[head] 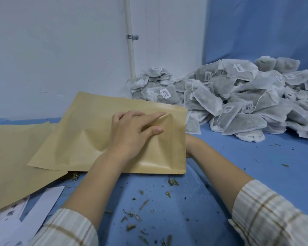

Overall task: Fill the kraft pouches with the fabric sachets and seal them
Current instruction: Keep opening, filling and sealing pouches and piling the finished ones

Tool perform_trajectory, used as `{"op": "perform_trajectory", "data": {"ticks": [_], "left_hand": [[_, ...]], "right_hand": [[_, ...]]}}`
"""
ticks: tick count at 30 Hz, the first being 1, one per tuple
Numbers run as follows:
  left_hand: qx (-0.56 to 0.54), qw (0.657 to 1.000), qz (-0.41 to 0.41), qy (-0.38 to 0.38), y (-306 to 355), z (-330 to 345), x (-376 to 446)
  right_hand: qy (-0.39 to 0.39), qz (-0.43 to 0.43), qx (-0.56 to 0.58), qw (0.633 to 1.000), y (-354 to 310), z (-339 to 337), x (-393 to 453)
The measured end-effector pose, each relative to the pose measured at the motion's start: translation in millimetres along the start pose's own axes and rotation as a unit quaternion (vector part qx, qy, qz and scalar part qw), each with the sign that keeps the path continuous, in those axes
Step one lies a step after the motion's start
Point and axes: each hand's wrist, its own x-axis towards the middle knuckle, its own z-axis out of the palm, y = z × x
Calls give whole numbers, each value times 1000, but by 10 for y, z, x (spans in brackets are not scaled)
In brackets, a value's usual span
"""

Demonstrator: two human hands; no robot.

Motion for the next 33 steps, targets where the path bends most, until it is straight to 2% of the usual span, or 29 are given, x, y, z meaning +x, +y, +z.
{"op": "perform_trajectory", "data": {"ticks": [3, 6, 7, 9, 11, 12, 14, 15, 17, 19, 21, 24, 28, 30, 33], "left_hand": [[15, 1000, -4, -13, 32, -28, 10], [26, 999, 20, 22, 67, -95, 28], [33, 999, 21, 30, 72, -129, 50], [58, 997, 20, 52, 51, -199, 94], [79, 993, 1, 86, -16, -260, 115], [81, 991, -14, 107, -69, -284, 112], [77, 986, -54, 141, -186, -325, 65], [76, 984, -76, 144, -244, -339, 37], [84, 982, -103, 132, -332, -349, 1], [91, 983, -102, 120, -380, -341, -15], [97, 985, -102, 100, -411, -330, -24], [113, 984, -112, 80, -486, -337, -38], [125, 978, -140, 91, -550, -374, -40], [131, 975, -150, 102, -555, -389, -38], [141, 971, -159, 110, -577, -398, -36]], "right_hand": [[27, -17, 25, 999, -48, 47, 18], [106, -83, 212, 968, -148, 147, 165], [127, -93, 232, 960, -162, 158, 203], [128, -116, 168, 970, -174, 158, 246], [123, -170, 19, 977, -154, 160, 263], [146, -202, -51, 967, -122, 171, 273], [218, -227, -114, 942, -33, 207, 330], [265, -222, -146, 927, 32, 208, 397], [343, -185, -286, 875, 120, 182, 495], [343, -150, -384, 844, 167, 150, 580], [324, -113, -429, 836, 181, 185, 635], [323, -102, -465, 818, 238, 303, 742], [348, -158, -455, 804, 263, 181, 765], [359, -158, -422, 817, 278, 79, 742], [422, -192, -315, 828, 242, 27, 716]]}}
